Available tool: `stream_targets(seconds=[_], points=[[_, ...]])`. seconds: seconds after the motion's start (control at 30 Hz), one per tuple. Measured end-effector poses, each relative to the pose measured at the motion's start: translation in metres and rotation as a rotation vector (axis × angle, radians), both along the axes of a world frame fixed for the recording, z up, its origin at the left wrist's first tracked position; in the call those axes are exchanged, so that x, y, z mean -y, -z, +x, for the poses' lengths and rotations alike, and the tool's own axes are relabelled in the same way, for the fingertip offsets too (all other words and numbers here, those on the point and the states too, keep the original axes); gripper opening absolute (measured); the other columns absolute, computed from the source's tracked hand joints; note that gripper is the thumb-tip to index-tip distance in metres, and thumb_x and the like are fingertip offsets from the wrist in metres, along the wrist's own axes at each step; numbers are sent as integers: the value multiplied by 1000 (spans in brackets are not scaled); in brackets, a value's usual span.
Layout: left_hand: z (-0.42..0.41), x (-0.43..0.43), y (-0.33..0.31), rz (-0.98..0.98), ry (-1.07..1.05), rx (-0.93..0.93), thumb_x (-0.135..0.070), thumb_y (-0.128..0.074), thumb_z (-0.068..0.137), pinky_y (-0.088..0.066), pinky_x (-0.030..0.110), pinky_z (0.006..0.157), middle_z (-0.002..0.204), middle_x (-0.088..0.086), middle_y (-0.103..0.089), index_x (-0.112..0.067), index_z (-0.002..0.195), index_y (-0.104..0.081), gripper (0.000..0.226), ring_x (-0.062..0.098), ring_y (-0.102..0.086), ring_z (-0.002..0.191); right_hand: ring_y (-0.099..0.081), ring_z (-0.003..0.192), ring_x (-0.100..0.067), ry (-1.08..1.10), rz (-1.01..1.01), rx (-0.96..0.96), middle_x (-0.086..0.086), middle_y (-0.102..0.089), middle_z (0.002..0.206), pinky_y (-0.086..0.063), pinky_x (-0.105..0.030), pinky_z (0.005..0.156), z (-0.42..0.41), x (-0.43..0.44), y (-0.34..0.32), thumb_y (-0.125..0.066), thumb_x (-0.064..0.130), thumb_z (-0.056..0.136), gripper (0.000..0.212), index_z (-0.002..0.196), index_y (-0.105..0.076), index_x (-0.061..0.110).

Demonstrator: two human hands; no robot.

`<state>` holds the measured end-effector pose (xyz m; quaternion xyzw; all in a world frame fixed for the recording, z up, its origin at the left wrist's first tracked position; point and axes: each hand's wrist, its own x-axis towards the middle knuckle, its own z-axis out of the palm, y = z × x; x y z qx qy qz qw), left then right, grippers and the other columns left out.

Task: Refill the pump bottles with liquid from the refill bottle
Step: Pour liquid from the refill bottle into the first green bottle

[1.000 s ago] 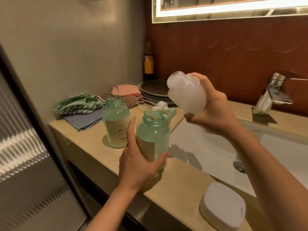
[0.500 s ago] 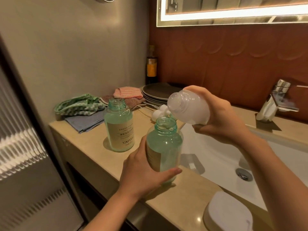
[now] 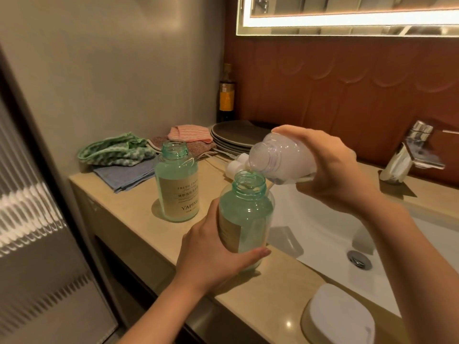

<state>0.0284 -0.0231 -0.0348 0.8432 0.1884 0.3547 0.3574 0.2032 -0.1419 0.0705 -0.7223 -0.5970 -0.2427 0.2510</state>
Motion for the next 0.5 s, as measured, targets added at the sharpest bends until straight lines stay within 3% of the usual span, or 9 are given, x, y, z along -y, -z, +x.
stream_targets(seconds=[0.1, 0.27, 0.5], points=[[0, 0, 1, -3, 6, 5, -77, -67, 41, -52, 36, 85, 100, -33, -55, -50, 113, -35, 83, -3, -55, 95, -43, 112, -13, 19, -9, -29, 2, -56, 126, -30, -31, 90, 1, 3, -2, -84, 0, 58, 92, 135, -43, 28], [0, -1, 1, -3, 5, 2, -77, -67, 41, -51, 36, 85, 99, -33, -54, -51, 111, -34, 82, -3, -54, 94, -48, 116, -24, 35, -38, -34, 0, -55, 128, -36, -44, 97, 5, 4, -3, -84, -1, 58, 93, 136, -42, 27], [0, -1, 0, 17, 6, -16, -79, -65, 41, -49, 28, 85, 96, -38, -50, -61, 106, -29, 77, -11, -49, 90, -45, 114, -16, 6, -38, -60, 2, -55, 127, -29, -30, 93, 2, 3, -2, -85, 1, 58, 92, 136, -42, 27]])
